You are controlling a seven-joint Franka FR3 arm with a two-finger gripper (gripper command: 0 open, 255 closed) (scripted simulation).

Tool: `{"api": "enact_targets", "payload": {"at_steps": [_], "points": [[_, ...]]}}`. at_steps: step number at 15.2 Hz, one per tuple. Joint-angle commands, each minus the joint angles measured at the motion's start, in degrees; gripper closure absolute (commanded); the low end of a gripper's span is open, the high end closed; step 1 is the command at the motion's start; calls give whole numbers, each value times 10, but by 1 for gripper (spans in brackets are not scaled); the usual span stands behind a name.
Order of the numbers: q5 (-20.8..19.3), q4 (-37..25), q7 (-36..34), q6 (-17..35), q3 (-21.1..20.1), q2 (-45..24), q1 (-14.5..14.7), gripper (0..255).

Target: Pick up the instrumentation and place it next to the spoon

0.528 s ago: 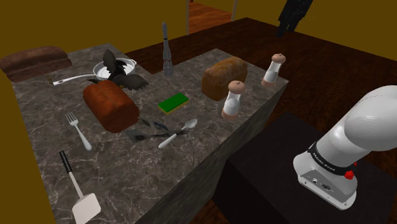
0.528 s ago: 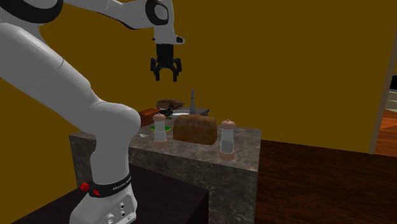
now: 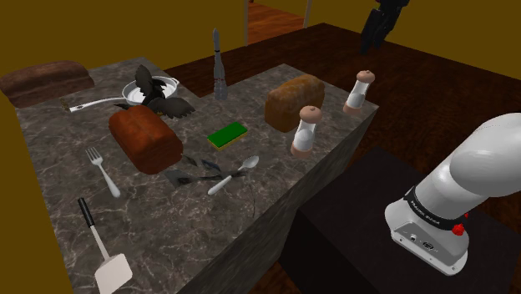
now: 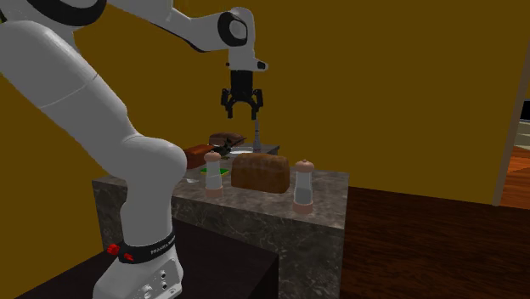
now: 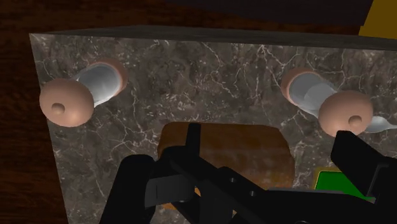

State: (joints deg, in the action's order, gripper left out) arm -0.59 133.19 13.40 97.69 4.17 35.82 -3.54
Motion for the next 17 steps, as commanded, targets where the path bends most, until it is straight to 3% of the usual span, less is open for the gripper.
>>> {"api": "enact_targets", "payload": {"at_steps": [1,9,17], "points": [[-11,-7,19,15,16,-32,-7,0],[-43,-57,92,69,78,-168,-33,0],[-47,-145,166,106,128,-324,-60,0]]}}
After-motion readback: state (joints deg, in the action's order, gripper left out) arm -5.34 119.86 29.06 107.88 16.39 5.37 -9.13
